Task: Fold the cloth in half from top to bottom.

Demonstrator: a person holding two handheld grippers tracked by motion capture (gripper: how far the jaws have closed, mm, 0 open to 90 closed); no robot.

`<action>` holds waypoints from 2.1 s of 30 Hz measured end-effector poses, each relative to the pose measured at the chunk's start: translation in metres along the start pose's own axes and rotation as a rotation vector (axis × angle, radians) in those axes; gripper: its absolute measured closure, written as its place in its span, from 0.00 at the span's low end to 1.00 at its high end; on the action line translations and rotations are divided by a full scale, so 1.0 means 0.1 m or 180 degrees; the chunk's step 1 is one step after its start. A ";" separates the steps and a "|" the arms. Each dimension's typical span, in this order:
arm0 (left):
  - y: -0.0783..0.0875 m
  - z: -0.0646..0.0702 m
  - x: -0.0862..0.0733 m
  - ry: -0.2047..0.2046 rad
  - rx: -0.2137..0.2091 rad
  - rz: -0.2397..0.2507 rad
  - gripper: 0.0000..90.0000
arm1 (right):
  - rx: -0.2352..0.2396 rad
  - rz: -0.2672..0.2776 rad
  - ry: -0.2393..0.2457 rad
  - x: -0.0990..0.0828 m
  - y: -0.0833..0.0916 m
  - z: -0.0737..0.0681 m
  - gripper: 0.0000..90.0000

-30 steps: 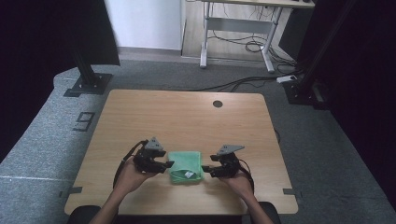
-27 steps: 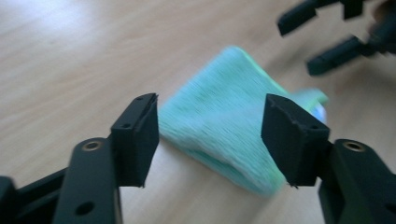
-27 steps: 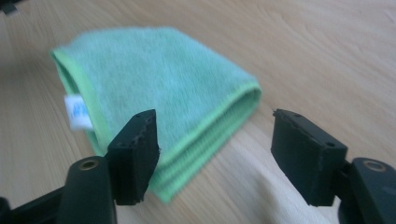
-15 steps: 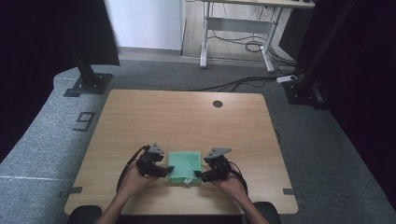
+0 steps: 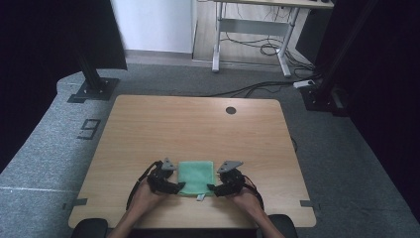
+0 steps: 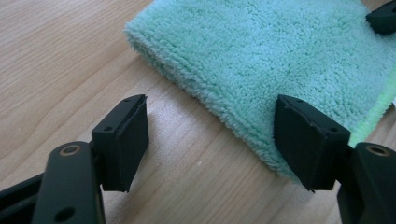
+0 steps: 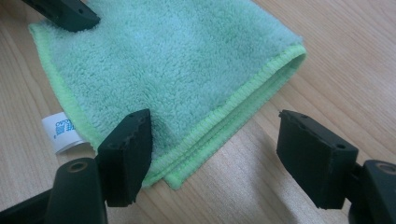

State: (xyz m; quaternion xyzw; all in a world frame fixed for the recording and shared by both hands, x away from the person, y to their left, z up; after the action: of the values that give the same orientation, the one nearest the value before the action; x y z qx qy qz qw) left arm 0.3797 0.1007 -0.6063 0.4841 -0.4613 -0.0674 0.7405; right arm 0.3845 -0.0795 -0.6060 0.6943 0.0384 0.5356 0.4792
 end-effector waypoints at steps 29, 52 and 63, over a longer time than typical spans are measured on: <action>-0.01 -0.04 0.00 -0.0101 0.0103 0.0142 0.24 | -0.0197 -0.0020 -0.0008 -0.06 0.05 0.01 0.31; -0.15 -0.39 0.24 -0.0112 0.0357 0.0175 0.20 | -0.0338 -0.0014 -0.0170 0.10 -0.13 0.35 0.32; -0.22 -0.59 0.35 -0.0032 0.0421 0.0228 0.18 | -0.0392 -0.0004 -0.0236 0.21 -0.24 0.51 0.32</action>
State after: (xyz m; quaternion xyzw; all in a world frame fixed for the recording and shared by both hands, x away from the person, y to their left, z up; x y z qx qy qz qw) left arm 0.4516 0.1089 -0.6083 0.5149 -0.4854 -0.0127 0.7065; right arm 0.4441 -0.0865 -0.6069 0.6828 -0.0120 0.5106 0.5224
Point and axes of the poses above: each handheld gripper's, and its own axes: y roughly backward along the jaws, x roughly out of its top, z roughly to its right, the point moved 9 cm from there along -y, roughly forward along the jaws, and after that the axes turned 4 degrees about -x, right-handed, at the moved point
